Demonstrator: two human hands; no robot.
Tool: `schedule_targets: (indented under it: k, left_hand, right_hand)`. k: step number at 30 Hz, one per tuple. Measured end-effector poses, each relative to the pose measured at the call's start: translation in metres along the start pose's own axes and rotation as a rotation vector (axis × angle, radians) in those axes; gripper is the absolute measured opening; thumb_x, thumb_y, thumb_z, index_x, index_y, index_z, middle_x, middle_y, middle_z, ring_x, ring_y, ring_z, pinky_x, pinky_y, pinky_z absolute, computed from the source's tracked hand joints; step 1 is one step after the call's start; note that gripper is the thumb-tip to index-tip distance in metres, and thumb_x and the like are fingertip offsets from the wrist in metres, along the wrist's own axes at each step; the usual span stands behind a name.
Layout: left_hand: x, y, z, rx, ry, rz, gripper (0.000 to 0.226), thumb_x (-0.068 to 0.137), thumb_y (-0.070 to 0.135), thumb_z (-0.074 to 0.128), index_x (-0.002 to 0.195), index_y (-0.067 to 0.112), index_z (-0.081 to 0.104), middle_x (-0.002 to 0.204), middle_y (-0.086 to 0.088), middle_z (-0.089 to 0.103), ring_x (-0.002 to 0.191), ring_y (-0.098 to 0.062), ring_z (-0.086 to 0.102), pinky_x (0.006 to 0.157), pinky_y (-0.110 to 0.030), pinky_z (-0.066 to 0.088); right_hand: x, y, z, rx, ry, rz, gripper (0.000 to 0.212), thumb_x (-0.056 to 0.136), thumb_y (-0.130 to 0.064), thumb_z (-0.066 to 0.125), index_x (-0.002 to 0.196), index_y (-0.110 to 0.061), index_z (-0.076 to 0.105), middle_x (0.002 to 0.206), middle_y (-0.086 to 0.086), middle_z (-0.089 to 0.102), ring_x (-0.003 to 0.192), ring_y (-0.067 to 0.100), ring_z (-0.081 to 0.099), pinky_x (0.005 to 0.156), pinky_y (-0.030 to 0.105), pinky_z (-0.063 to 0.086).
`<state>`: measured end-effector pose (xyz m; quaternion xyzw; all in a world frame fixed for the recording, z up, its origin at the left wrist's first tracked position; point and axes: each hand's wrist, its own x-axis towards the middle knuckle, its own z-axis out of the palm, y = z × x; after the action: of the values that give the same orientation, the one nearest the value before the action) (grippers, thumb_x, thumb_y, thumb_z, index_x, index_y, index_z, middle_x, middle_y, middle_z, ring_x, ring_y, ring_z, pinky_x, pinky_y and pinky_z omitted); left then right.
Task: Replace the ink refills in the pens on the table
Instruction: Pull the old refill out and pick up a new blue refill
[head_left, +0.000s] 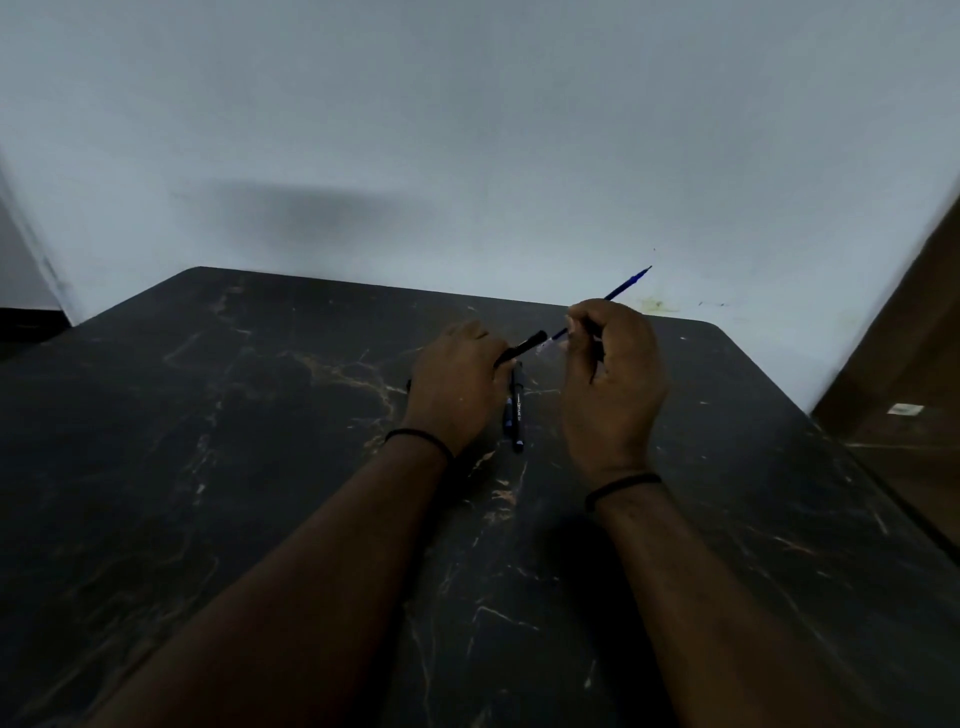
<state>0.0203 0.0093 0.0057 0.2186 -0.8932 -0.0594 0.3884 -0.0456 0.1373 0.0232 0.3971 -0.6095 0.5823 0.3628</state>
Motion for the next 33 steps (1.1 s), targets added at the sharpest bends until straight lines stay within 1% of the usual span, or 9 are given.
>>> schedule_targets:
  k: [5, 8, 13, 20, 23, 25, 28, 31, 33]
  left_hand:
    - [0.000, 0.000, 0.000, 0.011, -0.003, 0.020, 0.019, 0.092, 0.026, 0.060, 0.100, 0.015, 0.073, 0.091, -0.004, 0.062, 0.089, -0.022, 0.055, 0.068, -0.033, 0.044]
    - [0.000, 0.000, 0.000, 0.004, 0.002, 0.026, 0.018, 0.092, 0.026, 0.061, 0.101, 0.016, 0.074, 0.091, -0.004, 0.062, 0.089, -0.023, 0.055, 0.067, -0.031, 0.040]
    - [-0.001, 0.001, 0.000, -0.021, 0.024, 0.044, 0.017, 0.092, 0.025, 0.063, 0.103, 0.018, 0.074, 0.089, -0.003, 0.063, 0.088, -0.022, 0.056, 0.067, -0.031, 0.039]
    - [-0.002, 0.005, 0.002, -0.150, 0.060, -0.007, 0.015, 0.090, 0.027, 0.066, 0.093, 0.014, 0.073, 0.086, -0.005, 0.068, 0.083, -0.022, 0.060, 0.068, -0.029, 0.043]
    - [-0.001, 0.006, 0.002, -0.185, 0.074, -0.019, 0.017, 0.092, 0.029, 0.063, 0.092, 0.015, 0.072, 0.087, -0.005, 0.069, 0.082, -0.020, 0.060, 0.068, -0.028, 0.043]
    - [-0.002, 0.008, 0.001, -0.199, 0.055, -0.002, 0.017, 0.093, 0.031, 0.062, 0.096, 0.017, 0.071, 0.091, -0.003, 0.069, 0.084, -0.018, 0.060, 0.070, -0.031, 0.047]
    - [-0.004, 0.010, 0.000, -0.230, 0.011, 0.052, 0.013, 0.092, 0.026, 0.061, 0.099, 0.019, 0.070, 0.093, -0.001, 0.069, 0.085, -0.019, 0.060, 0.072, -0.036, 0.052]
    - [-0.003, 0.012, 0.000, -0.236, -0.016, 0.087, 0.013, 0.091, 0.025, 0.061, 0.095, 0.018, 0.071, 0.091, 0.000, 0.068, 0.082, -0.016, 0.058, 0.071, -0.038, 0.051]
    - [-0.001, 0.011, 0.001, -0.254, -0.013, 0.045, 0.019, 0.089, 0.033, 0.063, 0.098, 0.019, 0.073, 0.094, 0.000, 0.070, 0.087, -0.015, 0.060, 0.074, -0.033, 0.050]
  right_hand:
    - [0.003, 0.001, -0.002, 0.005, 0.009, -0.048, 0.012, 0.089, 0.014, 0.060, 0.098, 0.010, 0.067, 0.094, 0.021, 0.066, 0.095, 0.016, 0.054, 0.095, 0.008, 0.039]
    - [0.003, 0.003, -0.002, 0.016, -0.009, -0.031, 0.013, 0.089, 0.013, 0.060, 0.099, 0.009, 0.066, 0.095, 0.020, 0.065, 0.095, 0.014, 0.054, 0.094, 0.006, 0.039]
    - [0.001, 0.008, 0.000, 0.046, -0.045, 0.037, 0.012, 0.092, 0.009, 0.057, 0.100, 0.005, 0.066, 0.098, 0.004, 0.060, 0.093, 0.017, 0.060, 0.089, 0.015, 0.047]
    - [-0.003, 0.009, 0.005, 0.036, -0.113, -0.020, 0.013, 0.093, 0.004, 0.062, 0.103, 0.004, 0.070, 0.124, 0.019, 0.064, 0.119, 0.023, 0.059, 0.103, 0.026, 0.048]
    - [-0.002, 0.011, 0.007, 0.025, -0.097, -0.051, 0.008, 0.093, -0.002, 0.063, 0.100, 0.000, 0.066, 0.108, 0.007, 0.062, 0.102, 0.022, 0.059, 0.084, 0.035, 0.054]
    - [-0.004, 0.011, 0.008, 0.062, -0.077, 0.022, 0.012, 0.093, -0.010, 0.066, 0.103, -0.005, 0.062, 0.103, -0.004, 0.054, 0.092, 0.019, 0.058, 0.075, 0.032, 0.053]
    - [-0.007, 0.013, 0.011, 0.086, -0.136, 0.172, 0.027, 0.092, -0.026, 0.068, 0.114, -0.010, 0.062, 0.107, -0.008, 0.052, 0.096, 0.017, 0.059, 0.078, 0.032, 0.054]
    - [-0.009, 0.018, 0.012, 0.041, -0.194, 0.164, 0.025, 0.094, -0.030, 0.065, 0.105, -0.008, 0.069, 0.101, -0.007, 0.053, 0.095, 0.026, 0.062, 0.077, 0.047, 0.056]
    - [-0.008, 0.018, 0.011, 0.080, -0.134, 0.198, 0.023, 0.094, -0.033, 0.061, 0.098, -0.011, 0.069, 0.095, -0.005, 0.059, 0.089, 0.025, 0.063, 0.074, 0.047, 0.055]
